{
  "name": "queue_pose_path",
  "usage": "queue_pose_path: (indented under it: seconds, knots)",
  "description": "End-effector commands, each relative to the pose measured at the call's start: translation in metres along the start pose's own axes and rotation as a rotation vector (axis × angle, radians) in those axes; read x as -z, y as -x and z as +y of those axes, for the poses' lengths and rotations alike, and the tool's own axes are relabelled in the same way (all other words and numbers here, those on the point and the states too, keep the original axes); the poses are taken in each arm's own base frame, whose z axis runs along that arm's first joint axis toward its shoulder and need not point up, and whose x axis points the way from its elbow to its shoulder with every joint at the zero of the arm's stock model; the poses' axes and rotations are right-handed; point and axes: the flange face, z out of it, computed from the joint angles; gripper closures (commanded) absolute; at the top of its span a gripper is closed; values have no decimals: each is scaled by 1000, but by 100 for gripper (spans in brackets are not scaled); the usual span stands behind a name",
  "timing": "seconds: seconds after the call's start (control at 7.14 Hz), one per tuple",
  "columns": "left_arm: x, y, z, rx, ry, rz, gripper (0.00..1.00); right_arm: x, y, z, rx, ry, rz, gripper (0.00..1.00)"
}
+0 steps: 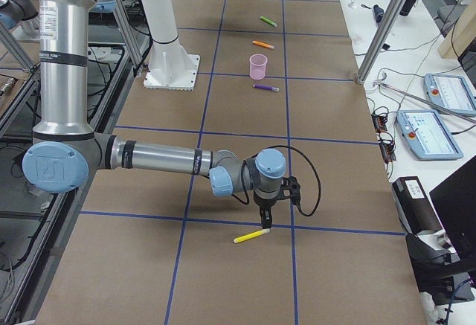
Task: Collect pens into pen holder
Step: 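Lower the right gripper onto the yellow highlighter and close on it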
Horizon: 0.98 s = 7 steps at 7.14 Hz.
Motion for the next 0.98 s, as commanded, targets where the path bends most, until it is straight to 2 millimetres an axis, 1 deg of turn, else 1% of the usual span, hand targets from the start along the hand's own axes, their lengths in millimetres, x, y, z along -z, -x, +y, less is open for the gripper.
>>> queue_pose_path:
  seconds: [0.0, 0.14, 0.28, 0.42, 0.56, 0.7, 0.84]
  knots:
    - [0, 0, -1, -1, -1, 0, 1, -21, -16, -3, -7, 35, 35, 10]
    - [0, 0, -1, -1, -1, 0, 1, -25, -19, -2, 2, 27, 32, 11]
    - [2, -2, -1, -3, -4, 1, 1, -42, -33, 6, 22, 24, 30, 17]
    - [3, -4, -2, -8, -8, 1, 0, -63, -51, 15, 108, 26, 24, 16]
    - [3, -4, -2, -7, -7, 1, 1, -62, -49, 15, 116, 23, 10, 15]
    - [4, -5, -2, -10, -10, 1, 1, -61, -45, 15, 114, 23, -17, 16]
    - [4, -5, -2, -10, -10, 3, 0, -61, -38, 13, 115, 27, -55, 16]
